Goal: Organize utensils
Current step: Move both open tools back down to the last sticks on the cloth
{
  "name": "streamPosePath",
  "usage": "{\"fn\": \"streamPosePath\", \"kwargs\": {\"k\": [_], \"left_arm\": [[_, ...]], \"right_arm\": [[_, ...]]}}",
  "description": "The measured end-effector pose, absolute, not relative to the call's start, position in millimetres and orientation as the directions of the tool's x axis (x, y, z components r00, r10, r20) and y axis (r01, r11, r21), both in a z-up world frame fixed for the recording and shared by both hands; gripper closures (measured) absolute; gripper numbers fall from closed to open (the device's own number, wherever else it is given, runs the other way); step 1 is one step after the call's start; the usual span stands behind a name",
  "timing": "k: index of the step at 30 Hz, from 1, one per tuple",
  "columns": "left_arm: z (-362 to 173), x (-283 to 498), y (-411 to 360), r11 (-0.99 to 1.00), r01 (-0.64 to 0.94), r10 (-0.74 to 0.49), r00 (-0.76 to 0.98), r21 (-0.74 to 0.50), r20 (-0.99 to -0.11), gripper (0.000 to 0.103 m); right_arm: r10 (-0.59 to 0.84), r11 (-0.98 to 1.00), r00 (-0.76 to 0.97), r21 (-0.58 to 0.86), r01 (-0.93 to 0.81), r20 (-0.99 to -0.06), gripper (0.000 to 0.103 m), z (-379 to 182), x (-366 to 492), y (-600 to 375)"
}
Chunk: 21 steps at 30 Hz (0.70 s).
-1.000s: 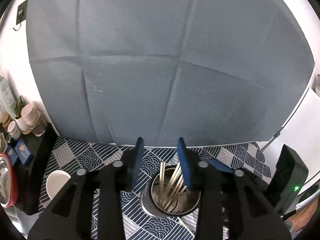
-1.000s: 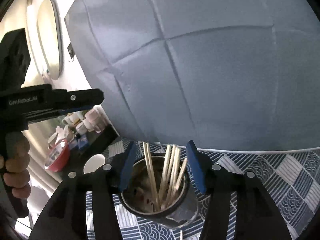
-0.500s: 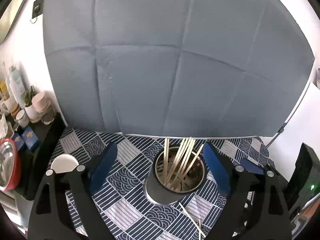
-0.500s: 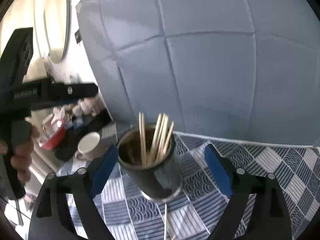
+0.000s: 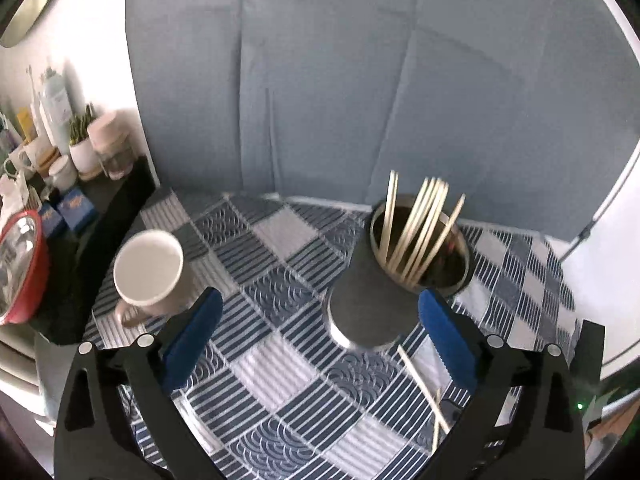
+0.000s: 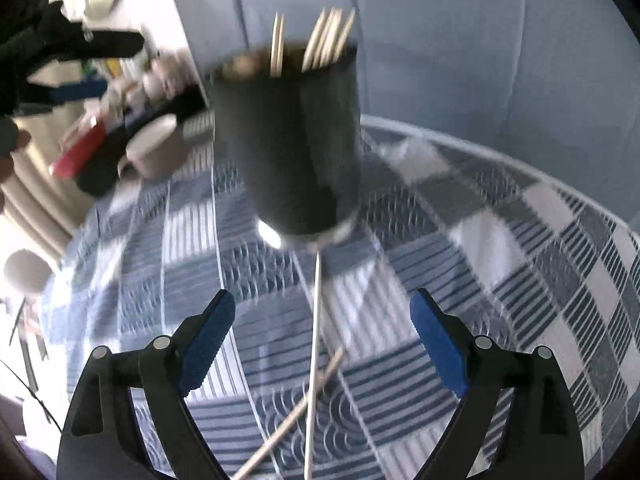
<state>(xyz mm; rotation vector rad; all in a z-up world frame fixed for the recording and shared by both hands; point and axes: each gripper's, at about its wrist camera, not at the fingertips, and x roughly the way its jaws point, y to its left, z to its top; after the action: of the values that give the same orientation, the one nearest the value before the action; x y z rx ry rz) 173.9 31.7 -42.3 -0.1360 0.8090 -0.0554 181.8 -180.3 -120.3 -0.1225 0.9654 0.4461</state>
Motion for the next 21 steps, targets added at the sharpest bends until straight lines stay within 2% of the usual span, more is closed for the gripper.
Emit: {"fn": "streamPosePath", "kwargs": {"k": [6, 10, 13, 15, 19, 21], "left_arm": [[-83.2, 166.0, 21.1, 0.99, 0.023, -0.124, 0.605, -0.139, -0.786, 0.007], [-110.4, 158.3, 9.3, 0.991, 0.052, -0.131, 0.549, -0.123, -0.825, 0.007], [-127.1, 154.4, 3.5, 0.991, 0.066, -0.132, 0.51, -0.114, -0.85, 0.007], [-134.1, 152.7, 1.7, 0.991, 0.065, -0.131, 0.493, -0.113, -0.86, 0.007], [-152.9, 147.7, -5.3, 0.99, 0.069, -0.142, 0.448, -0.125, -0.883, 0.007], [-160.6, 144.0, -10.9, 0.988, 0.078, -0.156, 0.428, -0.135, -0.89, 0.007]], "right_arm": [[0.286, 0.907, 0.414, 0.105, -0.408, -0.864, 0.02, -151.8, 168.0, -187.1], [0.26, 0.913, 0.386, 0.095, -0.397, -0.885, 0.029, -163.7, 167.4, -191.3], [0.243, 0.921, 0.343, 0.105, -0.375, -0.908, 0.042, -175.2, 168.8, -196.3], [0.22, 0.925, 0.341, 0.084, -0.371, -0.914, 0.056, -181.2, 167.3, -198.6], [0.212, 0.921, 0.364, 0.061, -0.385, -0.907, 0.067, -182.2, 162.3, -201.7], [0.202, 0.926, 0.365, 0.057, -0.372, -0.909, 0.083, -182.2, 163.7, -205.5]]}}
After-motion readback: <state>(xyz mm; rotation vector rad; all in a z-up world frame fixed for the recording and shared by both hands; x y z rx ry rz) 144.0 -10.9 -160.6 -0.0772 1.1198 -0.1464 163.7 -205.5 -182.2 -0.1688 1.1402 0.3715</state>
